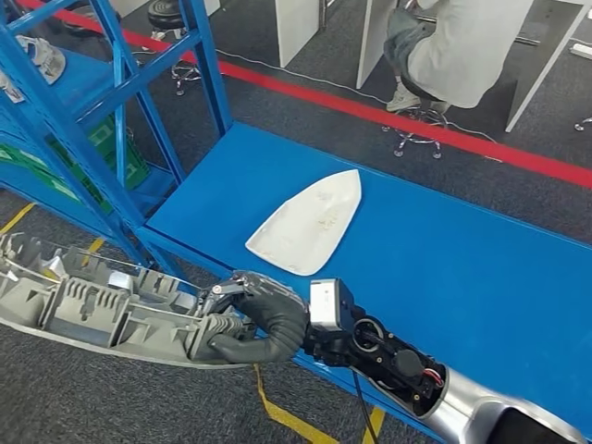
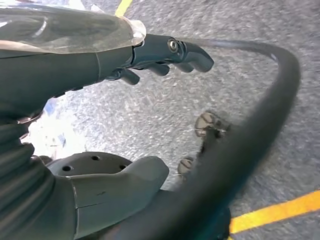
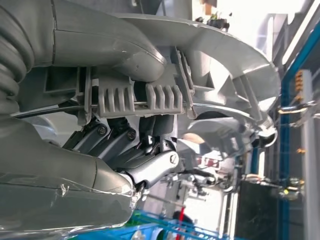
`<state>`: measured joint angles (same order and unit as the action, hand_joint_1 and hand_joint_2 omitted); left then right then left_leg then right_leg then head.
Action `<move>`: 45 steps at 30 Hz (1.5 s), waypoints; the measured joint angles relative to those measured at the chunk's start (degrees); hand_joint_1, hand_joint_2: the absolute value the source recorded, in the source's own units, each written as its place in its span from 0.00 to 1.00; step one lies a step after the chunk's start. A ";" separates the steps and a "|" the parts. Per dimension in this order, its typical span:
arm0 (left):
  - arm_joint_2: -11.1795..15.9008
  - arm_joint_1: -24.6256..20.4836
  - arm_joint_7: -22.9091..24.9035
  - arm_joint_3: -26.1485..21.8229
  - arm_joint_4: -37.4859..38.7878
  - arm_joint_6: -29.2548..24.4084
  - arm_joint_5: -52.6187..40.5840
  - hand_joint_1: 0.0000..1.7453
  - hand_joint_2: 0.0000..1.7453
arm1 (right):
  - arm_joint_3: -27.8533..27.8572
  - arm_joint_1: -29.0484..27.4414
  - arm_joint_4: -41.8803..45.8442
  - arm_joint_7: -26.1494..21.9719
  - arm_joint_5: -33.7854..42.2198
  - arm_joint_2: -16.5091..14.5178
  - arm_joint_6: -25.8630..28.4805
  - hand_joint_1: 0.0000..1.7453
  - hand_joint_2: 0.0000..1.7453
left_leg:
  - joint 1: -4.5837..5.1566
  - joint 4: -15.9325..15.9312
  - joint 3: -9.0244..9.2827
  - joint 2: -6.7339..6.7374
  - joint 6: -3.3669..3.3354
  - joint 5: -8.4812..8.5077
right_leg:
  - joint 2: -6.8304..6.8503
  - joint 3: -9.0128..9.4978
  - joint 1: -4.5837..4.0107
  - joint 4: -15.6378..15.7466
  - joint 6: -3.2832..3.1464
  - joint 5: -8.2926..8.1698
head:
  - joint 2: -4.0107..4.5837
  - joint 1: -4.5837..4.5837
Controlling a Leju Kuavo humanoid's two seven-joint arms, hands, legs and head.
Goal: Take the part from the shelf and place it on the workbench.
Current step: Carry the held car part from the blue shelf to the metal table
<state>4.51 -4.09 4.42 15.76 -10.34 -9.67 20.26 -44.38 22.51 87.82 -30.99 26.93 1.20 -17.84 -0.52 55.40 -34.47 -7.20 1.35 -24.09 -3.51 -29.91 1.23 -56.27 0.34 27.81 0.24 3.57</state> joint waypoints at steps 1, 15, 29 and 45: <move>0.01 0.08 0.09 0.00 0.01 -0.02 0.03 0.00 1.00 | -0.03 0.11 0.00 0.09 -0.01 -0.14 -0.01 1.00 1.00 | 0.09 1.20 -0.60 1.49 0.33 -0.67 | 0.68 0.15 0.05 0.24 -0.33 -0.14 | 0.00 -0.32; 0.16 -0.24 -1.07 0.00 -0.01 -0.04 0.35 0.00 1.00 | -0.23 1.08 -0.01 1.03 0.02 -0.55 0.31 1.00 1.00 | 1.47 -1.15 0.25 9.31 -1.59 0.71 | 9.22 1.30 -1.14 0.65 0.08 1.34 | 0.00 -1.10; 0.01 -0.22 -0.19 -0.02 0.00 -0.56 0.72 0.00 1.00 | -0.61 0.57 -0.21 1.14 0.28 -0.62 0.40 1.00 1.00 | 0.30 -0.78 0.44 -0.28 -0.73 0.78 | -0.62 0.17 -0.21 0.10 0.31 0.15 | 0.00 -0.50; 0.36 -0.35 -0.35 0.07 0.01 -0.35 -0.48 0.00 1.00 | -0.48 0.07 -0.47 0.72 0.50 -0.66 1.10 1.00 1.00 | 1.25 -1.27 -0.16 9.86 -0.95 1.39 | 9.39 1.84 -1.09 1.21 0.01 1.32 | 0.00 -1.42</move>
<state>4.87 -4.43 4.07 15.82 -10.34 -10.02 19.78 -44.86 22.57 87.35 -30.27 27.42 0.54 -16.74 0.73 54.13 -34.64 2.66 0.41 -22.71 5.88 -28.07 0.14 -55.06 0.35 29.14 0.24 2.15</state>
